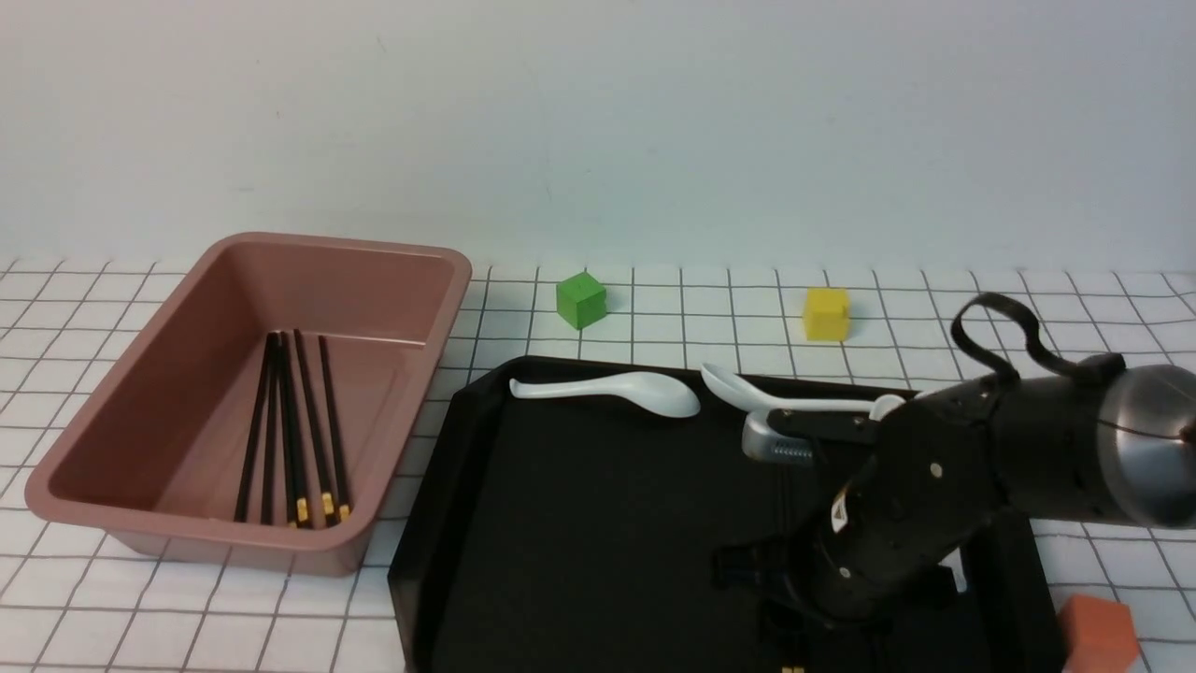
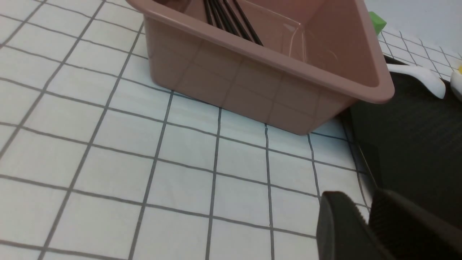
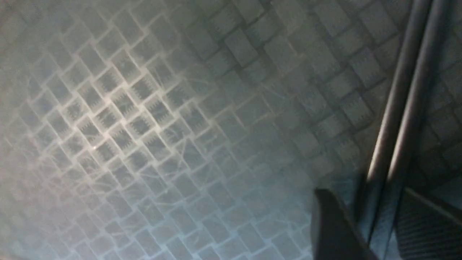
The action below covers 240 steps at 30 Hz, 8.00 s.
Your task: On white black tablecloth take chopsticks from black tray and put them in box.
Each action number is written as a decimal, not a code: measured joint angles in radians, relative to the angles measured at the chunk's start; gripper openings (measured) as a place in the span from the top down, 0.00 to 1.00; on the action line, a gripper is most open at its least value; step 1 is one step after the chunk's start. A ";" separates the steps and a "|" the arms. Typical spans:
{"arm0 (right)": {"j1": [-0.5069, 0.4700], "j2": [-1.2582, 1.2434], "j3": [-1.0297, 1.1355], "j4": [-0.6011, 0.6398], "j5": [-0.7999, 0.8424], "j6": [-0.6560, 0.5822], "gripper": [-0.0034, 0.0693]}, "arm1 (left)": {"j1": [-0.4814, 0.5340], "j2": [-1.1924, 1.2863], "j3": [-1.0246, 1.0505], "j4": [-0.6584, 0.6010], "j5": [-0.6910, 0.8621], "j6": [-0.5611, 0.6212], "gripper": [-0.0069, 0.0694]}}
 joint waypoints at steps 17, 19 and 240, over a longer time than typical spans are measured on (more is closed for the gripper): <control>-0.003 -0.067 0.008 -0.012 0.096 0.002 0.87 | 0.000 0.000 0.000 0.000 0.000 0.000 0.69; -0.003 -0.111 0.016 -0.002 0.148 0.002 0.94 | 0.000 0.000 0.000 0.000 0.000 0.000 0.69; -0.473 -1.839 0.988 -0.099 -0.123 -0.543 0.85 | 0.001 0.000 0.000 0.000 0.001 0.000 0.60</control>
